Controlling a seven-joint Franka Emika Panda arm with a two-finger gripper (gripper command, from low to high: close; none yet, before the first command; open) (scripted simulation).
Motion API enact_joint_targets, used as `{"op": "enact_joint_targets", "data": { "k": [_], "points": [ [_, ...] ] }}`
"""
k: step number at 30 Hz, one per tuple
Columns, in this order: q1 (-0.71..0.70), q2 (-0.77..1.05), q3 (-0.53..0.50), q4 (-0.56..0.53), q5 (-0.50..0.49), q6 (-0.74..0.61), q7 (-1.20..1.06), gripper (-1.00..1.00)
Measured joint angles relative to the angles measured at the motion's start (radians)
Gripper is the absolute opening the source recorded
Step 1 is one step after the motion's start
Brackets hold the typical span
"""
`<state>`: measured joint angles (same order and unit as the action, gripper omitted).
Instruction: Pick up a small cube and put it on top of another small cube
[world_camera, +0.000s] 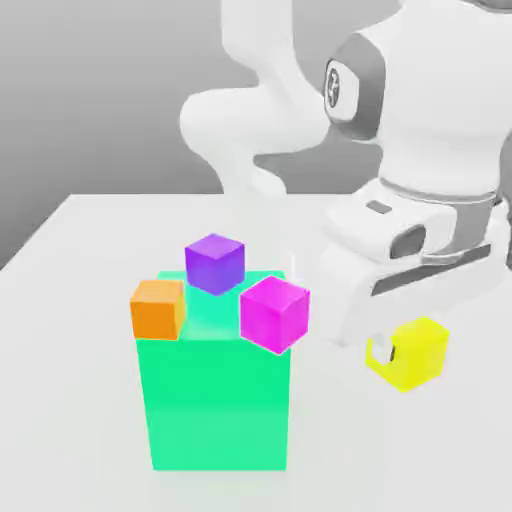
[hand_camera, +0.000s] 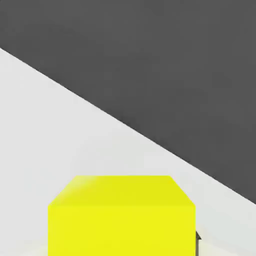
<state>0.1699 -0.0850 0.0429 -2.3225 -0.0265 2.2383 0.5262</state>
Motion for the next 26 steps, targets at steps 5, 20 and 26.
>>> {"op": "enact_joint_targets", "data": {
  "k": [5, 20, 26],
  "points": [
    [-0.047, -0.181, -0.041, -0.097, 0.001, -0.083, 0.003, -1.0],
    [-0.22, -0.634, -0.139, -0.404, -0.038, -0.23, 0.038, -1.0],
    [-0.227, -0.602, -0.143, -0.479, -0.041, -0.124, 0.037, 1.0]
  ]
}}
